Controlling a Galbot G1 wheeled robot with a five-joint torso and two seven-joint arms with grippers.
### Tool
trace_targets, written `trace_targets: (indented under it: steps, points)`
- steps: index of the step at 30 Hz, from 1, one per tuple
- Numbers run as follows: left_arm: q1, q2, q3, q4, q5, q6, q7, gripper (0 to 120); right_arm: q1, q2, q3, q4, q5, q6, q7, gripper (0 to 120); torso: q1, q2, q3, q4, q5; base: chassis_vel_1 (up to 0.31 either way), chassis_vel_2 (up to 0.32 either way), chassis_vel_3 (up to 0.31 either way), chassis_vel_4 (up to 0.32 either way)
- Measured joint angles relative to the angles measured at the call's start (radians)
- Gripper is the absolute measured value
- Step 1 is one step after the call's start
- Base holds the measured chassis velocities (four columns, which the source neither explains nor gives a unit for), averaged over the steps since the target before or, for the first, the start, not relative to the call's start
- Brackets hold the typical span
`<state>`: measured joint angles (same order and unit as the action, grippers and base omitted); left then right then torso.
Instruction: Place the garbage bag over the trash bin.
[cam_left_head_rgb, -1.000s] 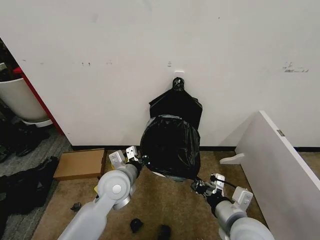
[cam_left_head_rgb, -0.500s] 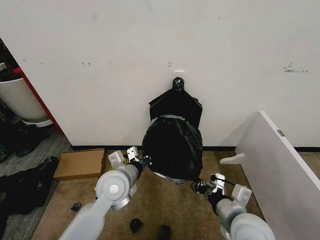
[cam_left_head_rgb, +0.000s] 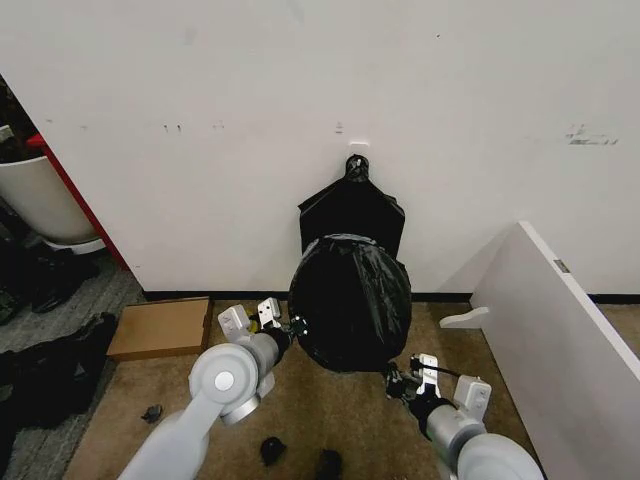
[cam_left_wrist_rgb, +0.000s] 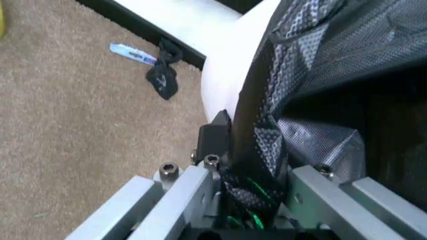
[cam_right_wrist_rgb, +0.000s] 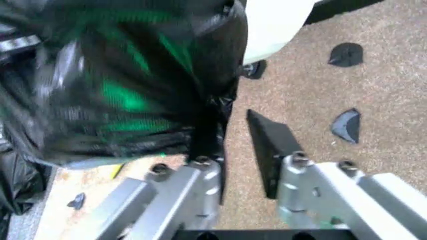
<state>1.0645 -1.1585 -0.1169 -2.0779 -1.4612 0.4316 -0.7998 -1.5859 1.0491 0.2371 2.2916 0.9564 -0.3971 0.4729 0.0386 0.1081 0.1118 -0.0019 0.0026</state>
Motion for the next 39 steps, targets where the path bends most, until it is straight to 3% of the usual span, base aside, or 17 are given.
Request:
trace_targets:
  steps: [15,20,24,26,32,35,39]
  points:
    - [-0.078,-0.015,-0.001,0.057,-0.031,-0.009,-0.029,1,-0.123,-0.008,0.012,0.067,-0.059,0.092,-0.114,66,0.000,0.000,0.000,0.0000,0.0001,0.000,0.000,0.000,0.000]
    - [-0.092,-0.016,-0.003,0.070,-0.037,-0.009,-0.037,1,-0.146,-0.022,0.048,0.054,-0.062,0.214,-0.252,88,0.000,0.000,0.000,0.0000,0.0001,0.000,0.000,0.000,0.000]
    - [-0.096,-0.016,-0.005,0.078,-0.044,-0.006,-0.040,1,-0.155,-0.032,0.061,0.034,-0.059,0.295,-0.341,98,0.000,0.000,0.000,0.0000,0.0000,0.000,0.000,0.000,0.000]
    - [-0.101,-0.010,-0.004,0.084,-0.048,-0.004,-0.039,1,-0.162,-0.042,0.074,0.000,-0.088,0.346,-0.392,100,0.000,0.000,0.000,0.0000,0.0000,0.000,0.000,0.000,0.000]
    - [-0.118,-0.005,-0.011,0.087,-0.067,-0.004,-0.042,1,-0.183,-0.074,0.100,-0.073,-0.235,0.320,-0.411,100,0.000,0.000,0.000,0.0000,0.0002,0.000,0.000,0.000,0.000]
    - [-0.127,-0.006,-0.012,0.087,-0.081,-0.004,-0.046,1,-0.189,-0.079,0.100,-0.072,-0.201,0.317,-0.423,100,0.000,0.000,0.000,-0.0002,0.0000,0.000,0.000,0.000,0.000]
    - [-0.142,-0.007,-0.005,0.088,-0.116,-0.006,-0.057,1,-0.137,-0.066,0.070,-0.028,0.048,0.274,-0.427,100,0.000,0.000,0.000,0.0001,0.0001,0.000,0.000,0.000,0.000]
